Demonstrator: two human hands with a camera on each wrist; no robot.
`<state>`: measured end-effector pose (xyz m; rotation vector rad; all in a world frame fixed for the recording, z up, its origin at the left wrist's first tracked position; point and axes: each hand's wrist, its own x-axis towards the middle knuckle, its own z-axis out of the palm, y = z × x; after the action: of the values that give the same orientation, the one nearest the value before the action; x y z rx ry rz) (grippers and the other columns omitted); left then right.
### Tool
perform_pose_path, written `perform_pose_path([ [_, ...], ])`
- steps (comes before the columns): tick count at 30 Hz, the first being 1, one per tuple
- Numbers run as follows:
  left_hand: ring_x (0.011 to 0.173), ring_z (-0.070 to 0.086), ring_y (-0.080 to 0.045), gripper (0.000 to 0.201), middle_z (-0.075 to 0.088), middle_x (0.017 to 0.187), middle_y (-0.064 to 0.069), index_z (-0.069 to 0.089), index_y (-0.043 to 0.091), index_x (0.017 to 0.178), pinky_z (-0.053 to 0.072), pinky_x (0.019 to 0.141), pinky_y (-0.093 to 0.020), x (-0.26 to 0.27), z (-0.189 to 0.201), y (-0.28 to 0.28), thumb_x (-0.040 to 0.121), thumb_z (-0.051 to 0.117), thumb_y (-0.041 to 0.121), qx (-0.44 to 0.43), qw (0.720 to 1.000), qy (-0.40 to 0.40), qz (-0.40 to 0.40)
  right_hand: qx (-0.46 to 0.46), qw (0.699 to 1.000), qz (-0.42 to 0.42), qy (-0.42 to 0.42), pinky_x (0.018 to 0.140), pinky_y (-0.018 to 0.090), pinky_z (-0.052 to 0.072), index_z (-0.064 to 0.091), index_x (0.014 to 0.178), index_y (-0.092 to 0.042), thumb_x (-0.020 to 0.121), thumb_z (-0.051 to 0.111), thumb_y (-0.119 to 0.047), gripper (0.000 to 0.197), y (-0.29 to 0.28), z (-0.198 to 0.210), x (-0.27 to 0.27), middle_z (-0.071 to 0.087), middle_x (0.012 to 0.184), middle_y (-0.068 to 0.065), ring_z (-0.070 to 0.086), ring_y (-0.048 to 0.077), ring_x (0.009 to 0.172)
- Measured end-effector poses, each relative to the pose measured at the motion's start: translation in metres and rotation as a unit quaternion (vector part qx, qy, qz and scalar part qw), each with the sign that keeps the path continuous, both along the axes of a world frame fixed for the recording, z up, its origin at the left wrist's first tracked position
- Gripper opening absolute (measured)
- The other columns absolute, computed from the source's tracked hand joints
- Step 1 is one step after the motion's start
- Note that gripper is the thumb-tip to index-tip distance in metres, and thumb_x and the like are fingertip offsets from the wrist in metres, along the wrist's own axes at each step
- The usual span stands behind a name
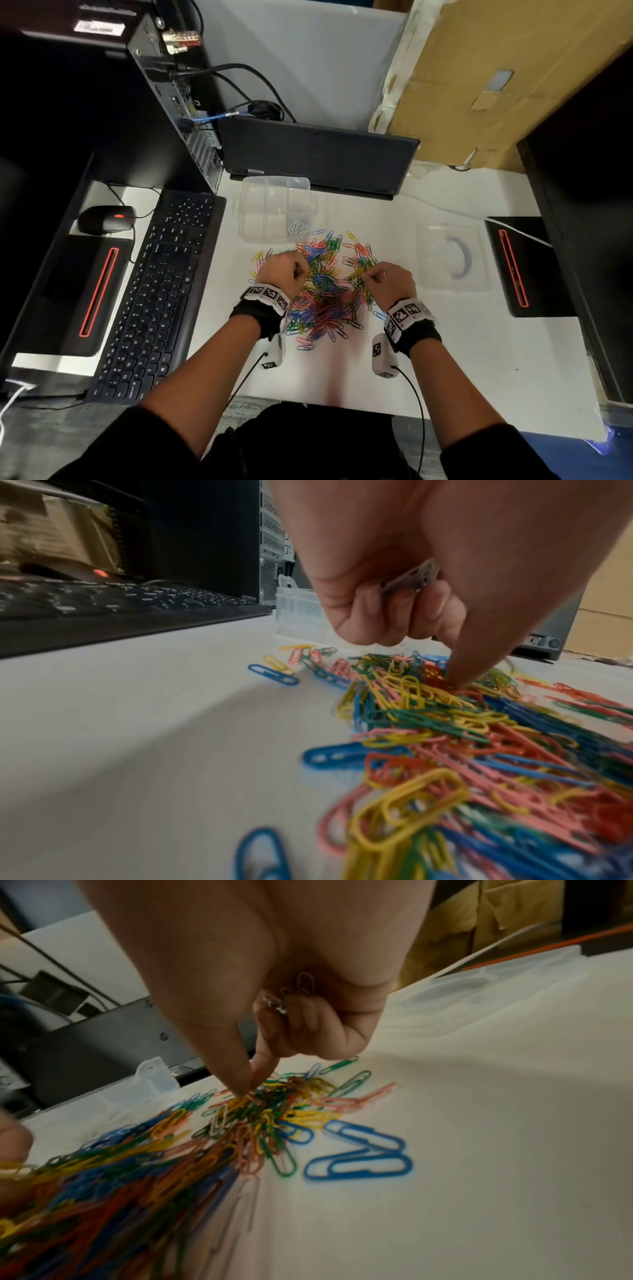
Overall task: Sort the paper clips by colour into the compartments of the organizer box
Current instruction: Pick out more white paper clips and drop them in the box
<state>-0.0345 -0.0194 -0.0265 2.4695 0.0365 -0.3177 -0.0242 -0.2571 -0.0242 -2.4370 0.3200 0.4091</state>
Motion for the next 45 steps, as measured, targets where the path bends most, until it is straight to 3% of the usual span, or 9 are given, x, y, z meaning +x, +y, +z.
perform_pose_path([
  [6,0.054,0.043,-0.011,0.043,0.047,0.058,0.01,0.064,0.024,0.11,0.041,0.058,-0.024,-0.009,0.009,-0.008,0.075,0.056,0.002,-0.019,0.996,0.033,-0.086,-0.093,0.993,0.067,-0.001,0.067,0.025,0.054,0.074,0.08,-0.027,0.082,0.073,-0.045,0.018,0.02,0.004,-0.006,0.07,0.078,-0.01,0.065,0.013,0.074],
  [9,0.073,0.056,-0.018,0.058,0.069,0.091,-0.004,0.059,0.031,0.129,0.044,0.067,-0.022,-0.013,0.015,-0.014,0.077,0.054,0.006,0.02,0.986,0.039,-0.159,-0.107,0.991,0.082,0.005,0.069,0.027,0.056,0.075,0.084,-0.026,0.085,0.073,-0.039,0.013,0.025,0.006,-0.007,0.072,0.083,-0.007,0.067,0.016,0.078],
  [14,0.116,0.057,-0.024,0.052,0.06,0.131,-0.002,0.052,0.037,0.135,0.051,0.092,-0.034,-0.01,0.007,-0.02,0.085,0.056,0.024,0.089,0.974,0.039,-0.205,-0.037,0.997,0.062,0.015,0.07,0.021,0.048,0.074,0.082,-0.024,0.085,0.072,-0.033,0.009,0.018,0.003,-0.006,0.066,0.077,-0.011,0.059,0.009,0.073],
  [18,0.114,0.057,-0.024,0.038,0.061,0.126,-0.001,0.06,0.032,0.126,0.049,0.091,-0.033,-0.004,0.004,-0.022,0.088,0.061,0.027,0.089,0.976,0.027,-0.198,0.155,0.982,-0.011,0.109,0.052,0.021,0.035,0.057,0.079,-0.018,0.095,0.058,-0.022,0.016,0.013,0.004,-0.002,0.051,0.064,-0.004,0.045,0.009,0.053],
  [23,0.097,0.061,-0.019,0.017,0.067,0.108,0.004,0.067,0.032,0.106,0.05,0.078,-0.029,0.002,0.0,-0.021,0.09,0.063,0.031,0.06,0.98,0.019,-0.186,0.425,0.845,-0.218,0.24,0.039,0.019,0.011,0.035,0.069,-0.02,0.098,0.038,-0.016,0.029,0.003,0.009,-0.009,0.027,0.05,-0.005,0.019,0.009,0.039],
  [28,0.085,0.063,-0.016,0.016,0.07,0.093,0.004,0.072,0.025,0.102,0.045,0.071,-0.024,0.003,0.0,-0.008,0.09,0.064,0.031,-0.001,0.995,-0.006,-0.103,0.449,0.84,-0.186,0.241,0.043,0.024,0.012,0.032,0.066,-0.021,0.102,0.045,-0.023,0.038,0.003,0.012,-0.014,0.026,0.053,-0.005,0.02,0.01,0.043],
  [33,0.065,0.053,-0.018,0.015,0.056,0.069,0.005,0.073,0.021,0.1,0.049,0.065,-0.028,-0.002,-0.003,0.028,0.088,0.067,0.028,-0.001,1.0,-0.01,0.025,0.489,0.826,-0.153,0.234,0.043,0.02,0.033,0.046,0.07,-0.013,0.095,0.054,-0.004,0.028,0.014,0.016,-0.018,0.05,0.065,0.005,0.044,0.014,0.054],
  [39,0.073,0.06,-0.019,0.018,0.064,0.079,0.001,0.071,0.027,0.101,0.055,0.071,-0.035,-0.021,-0.009,0.045,0.083,0.072,0.023,-0.026,0.999,0.023,0.027,0.472,0.841,-0.104,0.243,0.047,0.022,0.041,0.054,0.069,-0.009,0.092,0.061,-0.003,0.025,0.032,0.012,-0.019,0.055,0.07,0.008,0.048,0.015,0.056],
  [45,0.082,0.063,-0.024,0.035,0.064,0.085,0.001,0.062,0.032,0.119,0.055,0.074,-0.036,-0.031,-0.006,0.033,0.085,0.069,0.026,0.004,1.0,0.006,0.027,0.125,0.987,0.095,0.023,0.064,0.026,0.048,0.069,0.081,-0.025,0.083,0.075,-0.024,0.006,0.057,0.007,-0.004,0.061,0.069,-0.008,0.054,0.009,0.061],
])
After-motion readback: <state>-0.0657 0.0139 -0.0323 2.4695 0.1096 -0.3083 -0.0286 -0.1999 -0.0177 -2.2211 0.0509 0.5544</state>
